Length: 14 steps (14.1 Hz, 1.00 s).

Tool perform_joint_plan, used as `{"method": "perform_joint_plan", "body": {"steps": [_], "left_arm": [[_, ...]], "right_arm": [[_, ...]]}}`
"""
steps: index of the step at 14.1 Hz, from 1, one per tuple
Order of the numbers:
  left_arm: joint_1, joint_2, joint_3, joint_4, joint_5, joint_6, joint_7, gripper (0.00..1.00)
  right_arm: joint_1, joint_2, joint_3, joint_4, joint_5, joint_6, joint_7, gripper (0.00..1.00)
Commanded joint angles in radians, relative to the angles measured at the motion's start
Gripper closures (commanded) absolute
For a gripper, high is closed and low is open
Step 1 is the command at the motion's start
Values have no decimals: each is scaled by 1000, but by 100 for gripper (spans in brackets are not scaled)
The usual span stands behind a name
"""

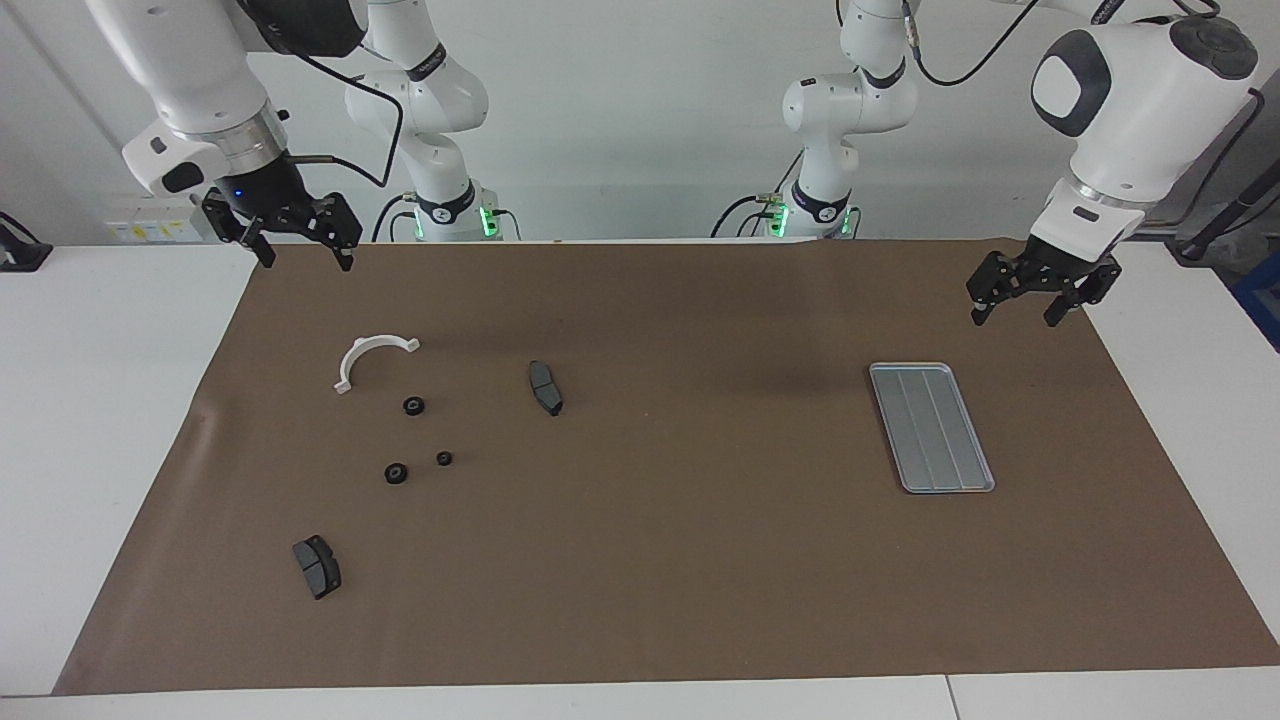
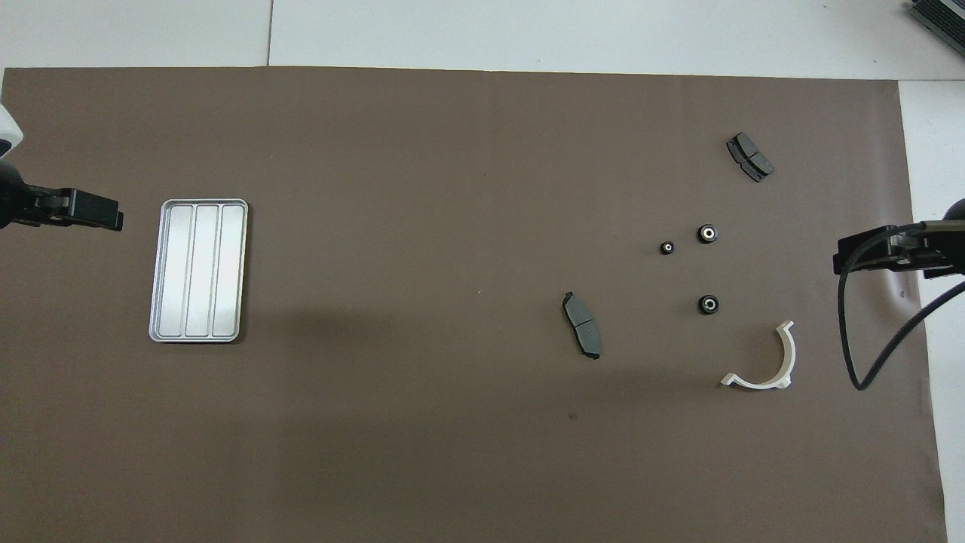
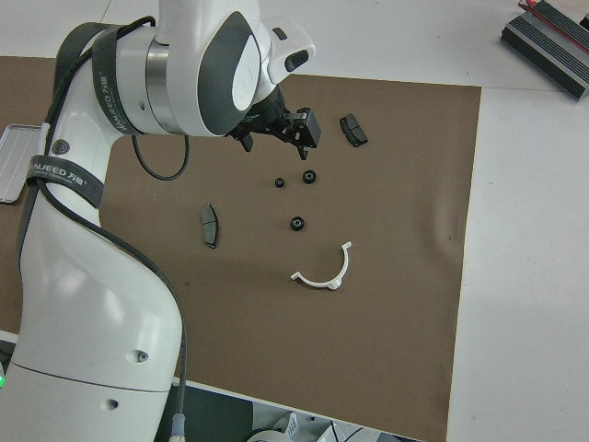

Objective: Pick bearing gear from pile to tray

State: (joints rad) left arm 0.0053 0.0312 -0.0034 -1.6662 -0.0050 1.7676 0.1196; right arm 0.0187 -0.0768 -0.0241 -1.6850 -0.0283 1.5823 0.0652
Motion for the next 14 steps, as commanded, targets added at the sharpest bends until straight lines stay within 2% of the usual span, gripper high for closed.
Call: {"method": "perform_joint_plan", "body": {"steps": [1,6,14], "left_arm": [[-1,-27,5,-30,-7,6,3,0],[-1,-27,5,-30,-7,6,3,0],[-2,-27,5,-30,-7,6,3,0]], "right_arm": [[-6,-44,4,-103,18,80,-31,0],[10,-98,6,-318,18,275,-60,0],[18,18,6,-458,18,527,-150,0]]}}
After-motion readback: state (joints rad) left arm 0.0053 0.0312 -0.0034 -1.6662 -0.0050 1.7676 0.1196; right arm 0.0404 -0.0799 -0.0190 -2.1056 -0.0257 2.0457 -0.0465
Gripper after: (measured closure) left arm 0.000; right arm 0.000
